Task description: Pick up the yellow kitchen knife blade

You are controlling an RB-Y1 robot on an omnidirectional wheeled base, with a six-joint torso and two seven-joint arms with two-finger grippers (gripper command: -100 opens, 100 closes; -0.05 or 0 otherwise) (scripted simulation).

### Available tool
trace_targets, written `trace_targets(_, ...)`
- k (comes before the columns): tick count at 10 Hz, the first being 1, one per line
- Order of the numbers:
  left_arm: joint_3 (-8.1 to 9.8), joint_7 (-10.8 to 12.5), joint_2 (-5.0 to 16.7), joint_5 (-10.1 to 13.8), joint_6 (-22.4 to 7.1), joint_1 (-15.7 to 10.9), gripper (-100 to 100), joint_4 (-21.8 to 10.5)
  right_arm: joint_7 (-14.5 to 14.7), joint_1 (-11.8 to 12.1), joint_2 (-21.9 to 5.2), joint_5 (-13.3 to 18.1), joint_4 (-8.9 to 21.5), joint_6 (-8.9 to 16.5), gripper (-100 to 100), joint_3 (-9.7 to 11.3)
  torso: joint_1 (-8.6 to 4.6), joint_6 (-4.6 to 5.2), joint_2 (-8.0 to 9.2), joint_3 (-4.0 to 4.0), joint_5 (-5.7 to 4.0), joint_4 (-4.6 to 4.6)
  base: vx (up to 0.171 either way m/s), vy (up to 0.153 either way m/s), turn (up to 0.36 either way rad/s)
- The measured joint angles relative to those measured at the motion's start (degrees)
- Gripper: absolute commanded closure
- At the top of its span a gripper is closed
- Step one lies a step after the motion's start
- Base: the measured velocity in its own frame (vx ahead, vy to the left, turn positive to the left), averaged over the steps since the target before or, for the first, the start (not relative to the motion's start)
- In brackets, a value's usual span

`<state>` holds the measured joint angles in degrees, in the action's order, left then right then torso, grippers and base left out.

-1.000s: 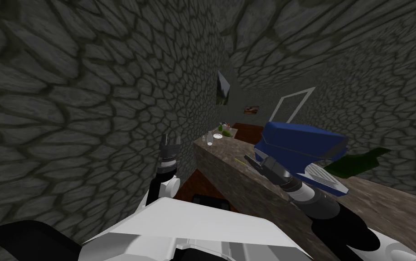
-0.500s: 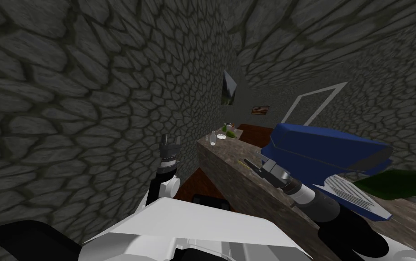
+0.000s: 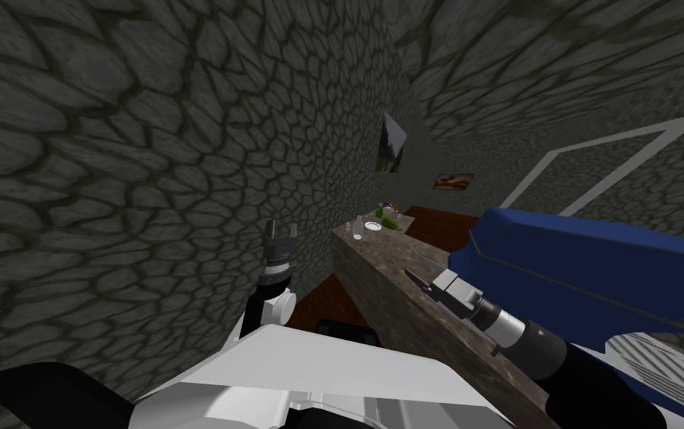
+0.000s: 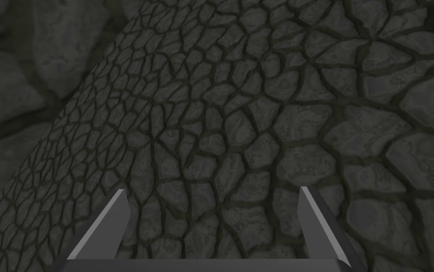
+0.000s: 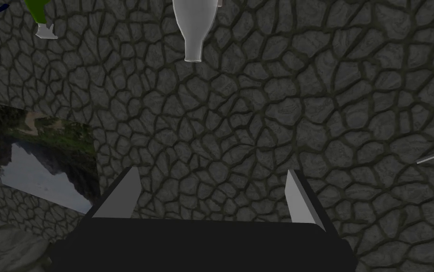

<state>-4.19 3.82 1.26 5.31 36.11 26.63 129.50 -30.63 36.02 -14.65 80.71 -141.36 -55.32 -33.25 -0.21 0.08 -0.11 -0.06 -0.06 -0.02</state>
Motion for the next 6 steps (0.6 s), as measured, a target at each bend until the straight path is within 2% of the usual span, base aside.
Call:
trace_targets(2,-0.01,0.0,0.0,0.0,0.0,-0.01,0,0.0,-1.75,0.3,-0.06,3.38,-0.29,-1.04,-100,-0.78,0.04,-0.04,-0.02,-0.02,0.01,-0.01,-0.011,-0.045,0.321)
trace_targets(3,0.0,0.0,0.0,0.0,0.0,0.0,0,0.0,-2.14,0.71,0.08,4.94,-0.11,-1.93,-100,-1.43,-0.01,0.01,-0.02,-0.01,0.0,-0.01,-0.006,-0.029,-0.005)
trace_targets(4,0.0,0.0,0.0,0.0,0.0,0.01,0,0.0,-2.22,0.97,0.19,5.92,-0.27,-2.29,-100,-1.65,0.07,0.05,-0.03,-0.02,0.01,-0.01,-0.01,-0.034,0.322)
trace_targets(6,0.0,0.0,0.0,0.0,0.0,0.0,0,0.0,-4.34,1.57,0.33,9.87,-0.67,-4.04,-100,-2.66,0.01,0.02,-0.02,-0.01,0.0,-0.01,-0.019,-0.053,0.297)
